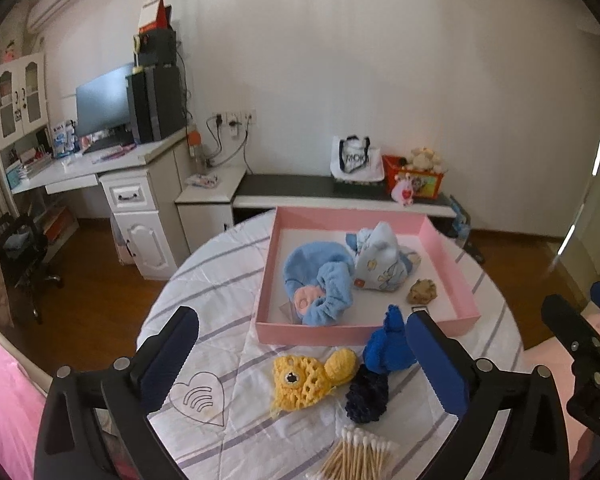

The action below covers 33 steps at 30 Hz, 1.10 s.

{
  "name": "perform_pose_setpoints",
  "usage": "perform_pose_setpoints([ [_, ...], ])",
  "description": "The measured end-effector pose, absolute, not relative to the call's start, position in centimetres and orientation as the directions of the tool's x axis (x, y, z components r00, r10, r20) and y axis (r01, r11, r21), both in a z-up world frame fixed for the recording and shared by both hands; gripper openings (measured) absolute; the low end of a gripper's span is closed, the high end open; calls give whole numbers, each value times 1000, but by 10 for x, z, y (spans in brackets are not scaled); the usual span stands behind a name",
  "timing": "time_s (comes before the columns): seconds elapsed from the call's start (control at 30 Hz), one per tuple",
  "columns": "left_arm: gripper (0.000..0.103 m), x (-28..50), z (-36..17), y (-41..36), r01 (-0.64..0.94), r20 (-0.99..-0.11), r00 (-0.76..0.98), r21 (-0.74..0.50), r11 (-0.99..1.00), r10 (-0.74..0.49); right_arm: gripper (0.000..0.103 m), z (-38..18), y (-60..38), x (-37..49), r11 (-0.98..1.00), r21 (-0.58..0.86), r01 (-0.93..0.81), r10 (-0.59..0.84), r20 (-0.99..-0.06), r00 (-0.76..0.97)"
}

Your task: Organize soft objects

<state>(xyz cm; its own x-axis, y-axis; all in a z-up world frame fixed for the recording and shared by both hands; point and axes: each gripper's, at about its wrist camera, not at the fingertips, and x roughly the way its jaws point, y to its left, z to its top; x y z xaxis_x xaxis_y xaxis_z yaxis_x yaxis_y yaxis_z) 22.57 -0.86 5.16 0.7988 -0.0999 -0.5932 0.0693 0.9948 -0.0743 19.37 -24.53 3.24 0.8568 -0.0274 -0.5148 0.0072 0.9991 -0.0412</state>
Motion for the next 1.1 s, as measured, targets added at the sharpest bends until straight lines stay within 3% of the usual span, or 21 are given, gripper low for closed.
perform_pose_setpoints([
  [0.47, 103, 171, 85, 8, 57, -506, 856, -111, 992, -105, 103, 73, -236, 138, 997, -72, 0, -26, -356, 934],
  [1.1, 103, 76, 96, -14, 29, -276, 961, -13, 999, -31, 103, 97, -228, 85, 996, -86, 7, -25, -205, 978],
])
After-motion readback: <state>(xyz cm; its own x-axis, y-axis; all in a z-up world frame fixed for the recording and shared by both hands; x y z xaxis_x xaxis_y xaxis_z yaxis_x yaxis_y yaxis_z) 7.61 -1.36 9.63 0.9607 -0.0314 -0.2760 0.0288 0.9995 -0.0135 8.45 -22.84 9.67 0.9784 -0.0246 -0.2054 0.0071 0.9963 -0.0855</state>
